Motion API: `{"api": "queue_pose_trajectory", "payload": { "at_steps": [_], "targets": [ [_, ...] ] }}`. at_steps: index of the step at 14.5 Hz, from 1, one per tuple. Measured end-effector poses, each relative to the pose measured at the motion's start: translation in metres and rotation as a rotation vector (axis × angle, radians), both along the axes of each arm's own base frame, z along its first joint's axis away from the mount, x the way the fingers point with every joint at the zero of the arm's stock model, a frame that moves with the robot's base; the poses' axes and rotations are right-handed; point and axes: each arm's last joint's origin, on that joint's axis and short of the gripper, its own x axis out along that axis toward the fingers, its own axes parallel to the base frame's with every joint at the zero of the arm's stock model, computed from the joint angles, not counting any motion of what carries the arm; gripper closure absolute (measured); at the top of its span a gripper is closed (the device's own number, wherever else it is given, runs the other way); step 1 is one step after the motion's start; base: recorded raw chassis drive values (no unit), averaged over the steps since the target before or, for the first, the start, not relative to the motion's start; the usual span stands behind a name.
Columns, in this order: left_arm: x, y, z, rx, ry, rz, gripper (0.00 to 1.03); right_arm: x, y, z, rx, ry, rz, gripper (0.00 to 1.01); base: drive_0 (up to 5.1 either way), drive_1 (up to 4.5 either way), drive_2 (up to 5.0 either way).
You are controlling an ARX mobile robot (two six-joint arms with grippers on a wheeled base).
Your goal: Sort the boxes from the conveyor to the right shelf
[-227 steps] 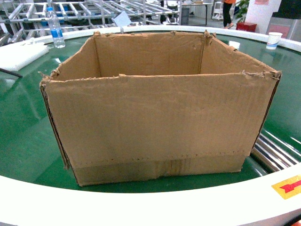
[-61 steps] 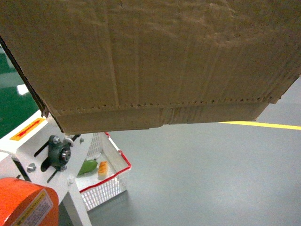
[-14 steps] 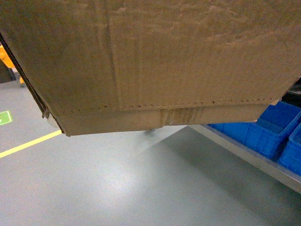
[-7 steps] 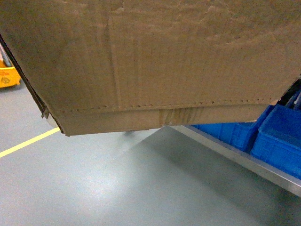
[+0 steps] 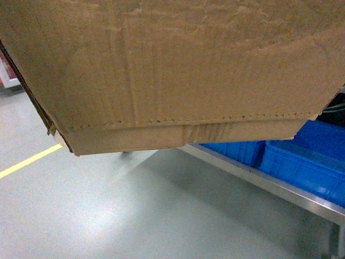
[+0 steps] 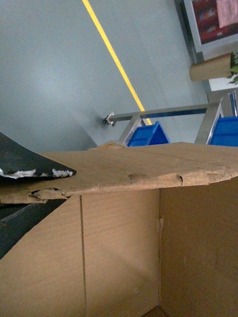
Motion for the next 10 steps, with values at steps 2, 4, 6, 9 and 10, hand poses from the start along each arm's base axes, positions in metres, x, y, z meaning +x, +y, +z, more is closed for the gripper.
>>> {"api": "queue_pose_trajectory", "payload": {
  "at_steps": [2,4,6,9,10],
  "targets": [
    [0.0,0.0,0.0,0.0,0.0,0.0,1.0,0.0,0.0,0.0,0.0,0.0,0.0,0.99,-1.3,-1.3,-1.3],
    [0.0,0.0,0.0,0.0,0.0,0.0,1.0,0.0,0.0,0.0,0.0,0.0,0.0,0.99,-1.4,-1.35,-1.4],
    [0.0,0.0,0.0,0.0,0.0,0.0,1.0,0.0,0.0,0.0,0.0,0.0,0.0,0.99,-1.4,-1.37,-1.4],
    [0.0,0.0,0.0,0.0,0.0,0.0,1.0,0.0,0.0,0.0,0.0,0.0,0.0,0.99,-1.5,-1.45,-1.5],
    [0.0,0.0,0.0,0.0,0.0,0.0,1.0,0.0,0.0,0.0,0.0,0.0,0.0,0.99,-1.3,-1.29,-1.3]
  ]
}}
